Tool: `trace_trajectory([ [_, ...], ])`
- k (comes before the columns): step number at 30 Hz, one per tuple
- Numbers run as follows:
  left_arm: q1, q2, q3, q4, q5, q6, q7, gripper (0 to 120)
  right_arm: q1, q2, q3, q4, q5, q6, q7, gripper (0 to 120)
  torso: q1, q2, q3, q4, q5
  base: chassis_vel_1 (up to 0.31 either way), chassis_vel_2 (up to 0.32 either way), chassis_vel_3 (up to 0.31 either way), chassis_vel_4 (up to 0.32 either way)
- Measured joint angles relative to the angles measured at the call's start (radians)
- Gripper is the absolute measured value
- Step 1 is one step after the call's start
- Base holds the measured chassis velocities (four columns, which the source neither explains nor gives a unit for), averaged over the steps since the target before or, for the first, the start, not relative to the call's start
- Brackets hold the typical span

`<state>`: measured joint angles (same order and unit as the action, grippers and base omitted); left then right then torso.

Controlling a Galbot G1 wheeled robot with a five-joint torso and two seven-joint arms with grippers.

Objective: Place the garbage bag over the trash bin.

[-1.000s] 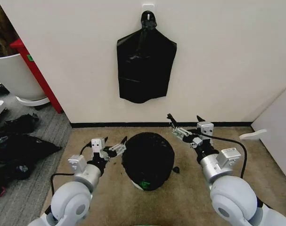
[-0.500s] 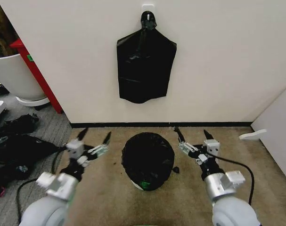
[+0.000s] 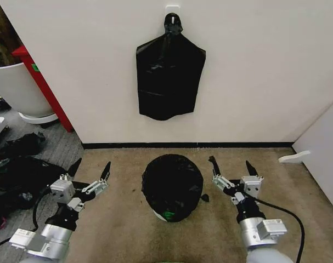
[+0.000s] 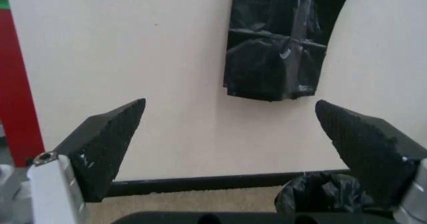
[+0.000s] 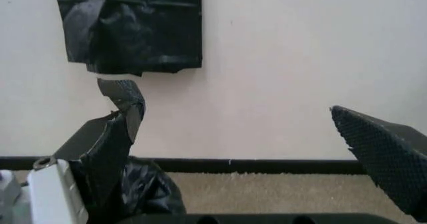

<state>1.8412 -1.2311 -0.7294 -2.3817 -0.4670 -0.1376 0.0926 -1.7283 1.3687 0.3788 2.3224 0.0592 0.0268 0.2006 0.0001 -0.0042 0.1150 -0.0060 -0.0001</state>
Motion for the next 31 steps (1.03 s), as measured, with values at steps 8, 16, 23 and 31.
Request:
trace_trajectory([
  [8,0.025,-0.023,0.044,-0.008,0.077,-0.027,-0.019,100,-0.071,0.015,0.036,-0.01,-0.003,0.072,-0.015,100,0.0,0.0,0.0,-0.0001,0.0001,0.0,0.0,0.0,0.0],
  [16,0.084,-0.05,0.05,-0.022,0.087,-0.062,-0.013,100,-0.118,0.028,0.053,0.012,0.009,0.108,-0.015,100,0.0,0.0,0.0,0.0,0.0002,0.0,0.0,0.0,0.0],
  [23,0.145,-0.076,0.043,-0.024,0.111,-0.094,-0.007,100,-0.132,0.044,0.049,0.0,0.019,0.135,-0.015,100,0.0,0.0,0.0,0.0,0.0002,0.0,0.0,0.0,0.0],
  [31,0.184,-0.067,0.014,-0.034,0.108,-0.108,-0.012,100,-0.172,0.051,0.102,-0.001,0.031,0.178,-0.035,100,0.0,0.0,0.0,0.0,0.0002,0.0,0.0,0.0,0.0],
])
